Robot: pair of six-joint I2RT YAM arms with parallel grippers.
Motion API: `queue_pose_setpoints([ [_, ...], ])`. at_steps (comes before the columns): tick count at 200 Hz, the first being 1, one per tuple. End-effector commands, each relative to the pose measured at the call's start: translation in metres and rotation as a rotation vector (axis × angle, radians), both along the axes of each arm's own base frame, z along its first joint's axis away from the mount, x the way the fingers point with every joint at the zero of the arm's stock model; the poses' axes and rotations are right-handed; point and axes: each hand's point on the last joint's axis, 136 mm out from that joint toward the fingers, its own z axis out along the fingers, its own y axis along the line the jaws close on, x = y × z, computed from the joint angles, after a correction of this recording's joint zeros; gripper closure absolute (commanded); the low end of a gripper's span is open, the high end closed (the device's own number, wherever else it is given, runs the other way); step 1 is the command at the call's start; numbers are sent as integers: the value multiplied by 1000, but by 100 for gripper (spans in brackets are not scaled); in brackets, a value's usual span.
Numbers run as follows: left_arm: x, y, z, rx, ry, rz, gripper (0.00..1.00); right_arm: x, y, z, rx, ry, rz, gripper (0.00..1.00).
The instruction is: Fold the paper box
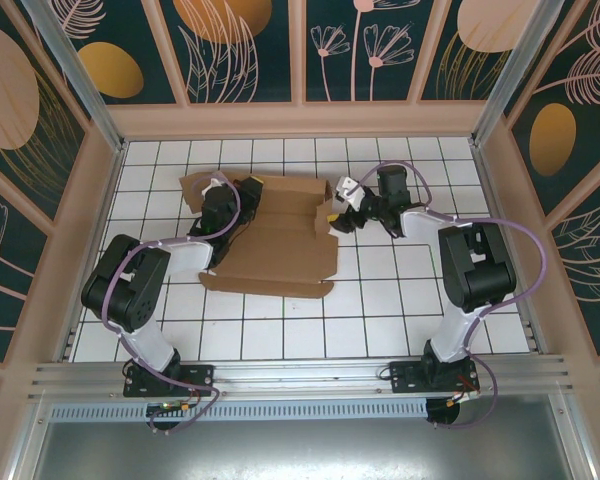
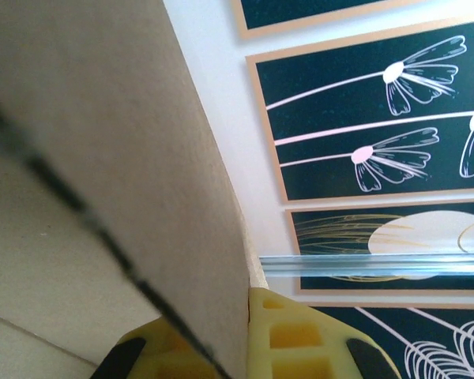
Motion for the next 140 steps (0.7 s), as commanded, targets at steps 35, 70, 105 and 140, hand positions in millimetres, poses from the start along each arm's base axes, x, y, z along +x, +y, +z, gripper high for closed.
queue_pose_setpoints([
  [35, -17, -6, -48, 84, 116, -67, 100, 1, 6, 23, 62, -68, -94, 4],
  [70, -19, -5, -50, 73, 122, -62, 100, 22, 10, 22, 76, -102, -244, 9],
  [105, -17, -5, -49, 70, 133, -61, 100, 35, 18, 13, 65, -84, -315, 20],
  [140, -17, -6, -52, 66, 156, -58, 100, 39, 24, 13, 78, -61, -367, 38],
])
